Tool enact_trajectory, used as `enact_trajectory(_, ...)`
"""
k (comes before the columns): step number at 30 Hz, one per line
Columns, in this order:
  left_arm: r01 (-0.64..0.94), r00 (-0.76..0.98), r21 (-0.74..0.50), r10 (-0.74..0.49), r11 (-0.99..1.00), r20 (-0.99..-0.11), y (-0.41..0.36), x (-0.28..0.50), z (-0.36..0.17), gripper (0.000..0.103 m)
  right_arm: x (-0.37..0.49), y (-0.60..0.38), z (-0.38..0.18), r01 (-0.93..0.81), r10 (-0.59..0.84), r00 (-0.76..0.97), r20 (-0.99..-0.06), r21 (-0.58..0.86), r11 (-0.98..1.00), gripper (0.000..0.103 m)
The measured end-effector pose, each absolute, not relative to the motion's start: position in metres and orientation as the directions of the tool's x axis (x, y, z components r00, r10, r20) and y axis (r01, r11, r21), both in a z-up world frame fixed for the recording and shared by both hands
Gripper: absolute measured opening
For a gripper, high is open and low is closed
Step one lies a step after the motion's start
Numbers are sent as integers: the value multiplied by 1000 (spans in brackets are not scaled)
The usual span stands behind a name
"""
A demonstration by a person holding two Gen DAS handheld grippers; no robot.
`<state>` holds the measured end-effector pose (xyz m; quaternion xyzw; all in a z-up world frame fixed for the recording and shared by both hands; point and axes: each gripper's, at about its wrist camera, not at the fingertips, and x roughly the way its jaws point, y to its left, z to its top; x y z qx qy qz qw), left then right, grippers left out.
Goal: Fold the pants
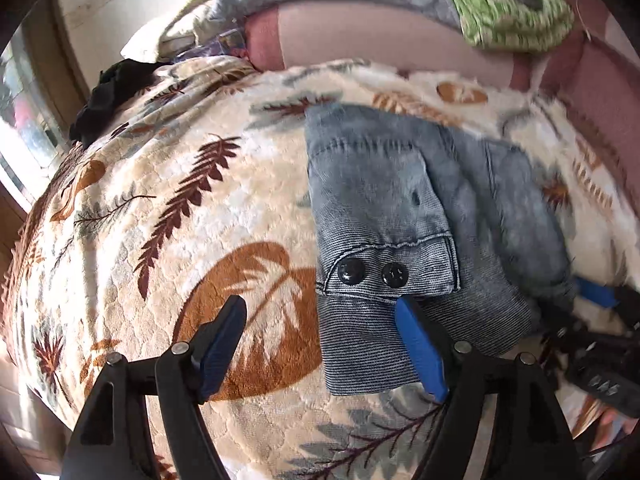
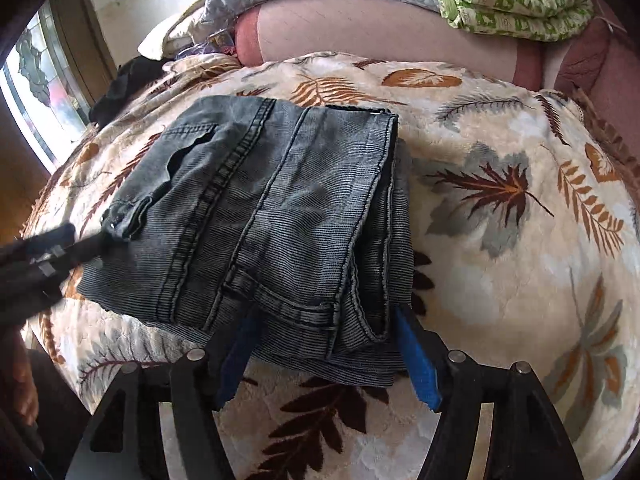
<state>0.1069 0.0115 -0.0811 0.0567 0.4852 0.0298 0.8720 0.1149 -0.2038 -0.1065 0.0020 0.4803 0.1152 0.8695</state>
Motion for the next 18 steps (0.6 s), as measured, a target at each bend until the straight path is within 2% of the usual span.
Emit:
enact_trajectory(2,-2,577,149,123,989,-808,11,98,-77,77,111,-209,-96,-194,233,514,-825,153,969,71)
enact_trajectory(4,-7,573,101,87,995,-815,13,92,-65,77,100,-215,-79,-201,237,552,-799,148,968,71)
enact_trajectory(7,-12,640,60,54,998,-767,14,72,-39,77,75,-224,-57,-200,266,609,-747,179,963,72)
enact_trajectory(10,-28,686,54,59,998,-725,12,50,-17,77,41,-228,-44,-194,256,673,-694,169,966,84)
enact_trajectory(12,-32,707,19,36,999,-706,12,36,-8,78,20,-230,-44,-186,246,711,-659,161,969,88)
enact_trajectory(18,-51,729,-14,28,999,-684,11,10,1,78,-11,-225,-55,-188,211,736,-643,105,977,88)
